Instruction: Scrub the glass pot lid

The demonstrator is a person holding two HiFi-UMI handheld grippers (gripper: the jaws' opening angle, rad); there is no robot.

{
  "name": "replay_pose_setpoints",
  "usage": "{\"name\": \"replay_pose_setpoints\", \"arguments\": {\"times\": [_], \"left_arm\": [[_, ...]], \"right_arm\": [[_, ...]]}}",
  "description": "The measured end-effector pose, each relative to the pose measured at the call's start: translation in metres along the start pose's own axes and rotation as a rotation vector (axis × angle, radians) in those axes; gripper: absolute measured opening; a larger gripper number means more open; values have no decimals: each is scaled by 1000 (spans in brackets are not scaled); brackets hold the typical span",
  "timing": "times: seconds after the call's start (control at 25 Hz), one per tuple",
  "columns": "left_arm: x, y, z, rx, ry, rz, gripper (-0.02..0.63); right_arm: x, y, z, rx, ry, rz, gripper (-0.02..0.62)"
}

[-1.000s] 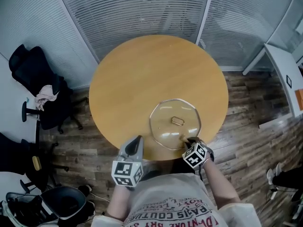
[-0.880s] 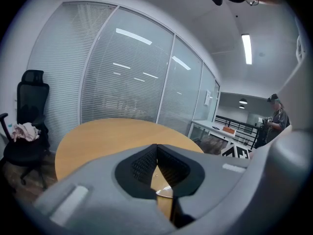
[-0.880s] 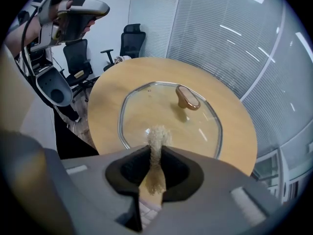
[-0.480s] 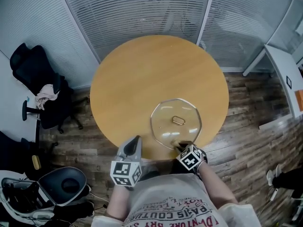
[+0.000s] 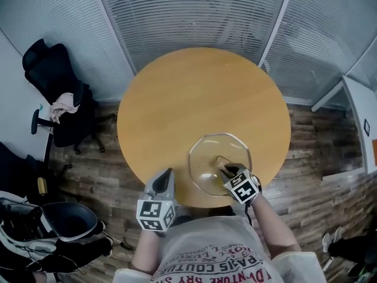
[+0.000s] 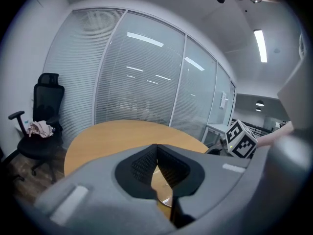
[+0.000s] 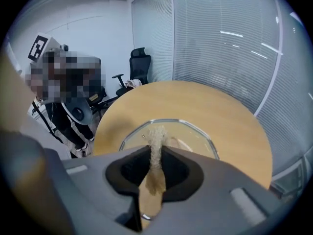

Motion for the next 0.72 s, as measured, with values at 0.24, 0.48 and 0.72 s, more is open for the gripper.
{"name": "replay_pose_setpoints", "arguments": {"times": [0.24, 0.48, 0.72], "left_arm": [[-6, -11, 3, -90, 31, -13, 6], [-5, -19, 34, -176, 64, 8, 8], [-1, -26, 54, -245, 93, 31, 8]], "right_arm": [[-33, -1, -58, 33, 80, 22, 63], [-42, -48, -101, 14, 45, 151, 63], [-38, -89, -112, -58, -11, 238, 63]]}}
Point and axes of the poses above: the fingertips, and each gripper's own axes: y backward along the fingers, z to its left, x out of its underside, the point moved 8 cm from there along y, backward along the fingers, and after that the axes turned 11 degrees about -x, right-handed, at the moved point
